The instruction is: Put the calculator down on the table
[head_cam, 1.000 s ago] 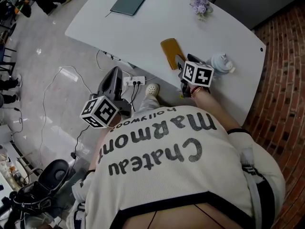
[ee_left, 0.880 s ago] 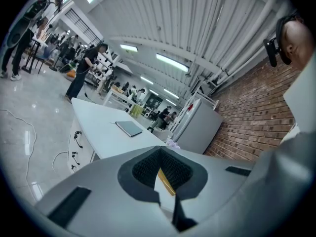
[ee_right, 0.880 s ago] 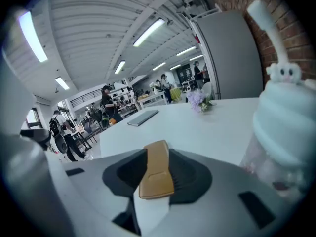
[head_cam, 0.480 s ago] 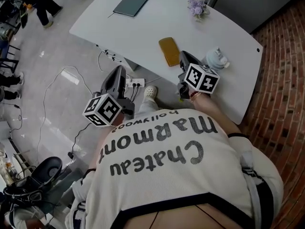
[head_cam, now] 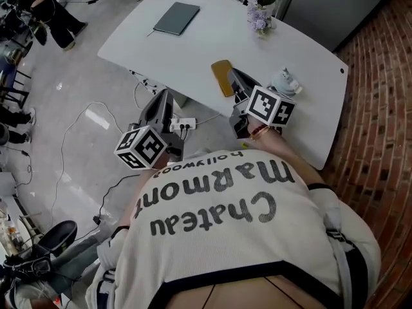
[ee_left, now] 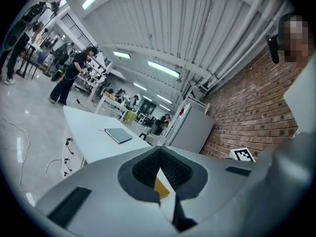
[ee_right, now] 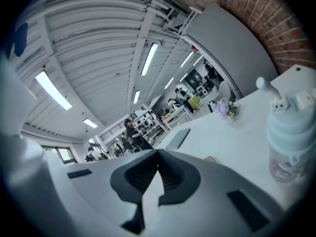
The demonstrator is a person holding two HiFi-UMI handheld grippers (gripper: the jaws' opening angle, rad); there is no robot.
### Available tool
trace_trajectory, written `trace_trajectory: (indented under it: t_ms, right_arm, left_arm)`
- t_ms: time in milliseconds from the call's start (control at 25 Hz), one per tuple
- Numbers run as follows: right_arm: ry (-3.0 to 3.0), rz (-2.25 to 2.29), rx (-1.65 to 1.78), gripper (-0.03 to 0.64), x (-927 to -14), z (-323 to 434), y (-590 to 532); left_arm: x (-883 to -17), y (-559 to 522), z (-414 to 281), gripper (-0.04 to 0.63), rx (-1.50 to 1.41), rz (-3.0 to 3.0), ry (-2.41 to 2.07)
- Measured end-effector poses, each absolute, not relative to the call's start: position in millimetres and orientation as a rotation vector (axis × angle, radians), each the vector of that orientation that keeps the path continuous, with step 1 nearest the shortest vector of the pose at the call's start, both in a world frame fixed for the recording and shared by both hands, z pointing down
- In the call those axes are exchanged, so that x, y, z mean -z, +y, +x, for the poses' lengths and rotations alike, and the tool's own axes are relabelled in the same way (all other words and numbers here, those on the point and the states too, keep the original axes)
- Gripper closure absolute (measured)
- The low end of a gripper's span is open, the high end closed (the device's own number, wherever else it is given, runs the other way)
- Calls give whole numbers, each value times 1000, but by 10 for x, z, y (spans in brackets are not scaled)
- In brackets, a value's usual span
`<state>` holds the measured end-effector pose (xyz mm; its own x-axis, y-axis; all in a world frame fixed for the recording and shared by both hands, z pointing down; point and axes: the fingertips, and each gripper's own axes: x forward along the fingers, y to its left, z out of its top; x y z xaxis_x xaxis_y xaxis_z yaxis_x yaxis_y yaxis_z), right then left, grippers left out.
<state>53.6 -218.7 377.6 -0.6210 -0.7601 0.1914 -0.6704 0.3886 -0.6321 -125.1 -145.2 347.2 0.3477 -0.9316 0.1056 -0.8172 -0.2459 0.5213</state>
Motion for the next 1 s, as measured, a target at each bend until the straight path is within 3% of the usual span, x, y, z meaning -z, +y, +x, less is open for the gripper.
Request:
trace_trajectory:
  t_ms: [560,1000]
  right_arm:
    - [2583,-1310,782,614,-3304,439,-2074]
    - [2501,-1464,806,614,-3296,246,-1998]
  left_arm:
    - [-3338,-1513,-1216,592,305,2196,-1475]
    - [-3209,-1552,-1563,592,253,2238,-1372]
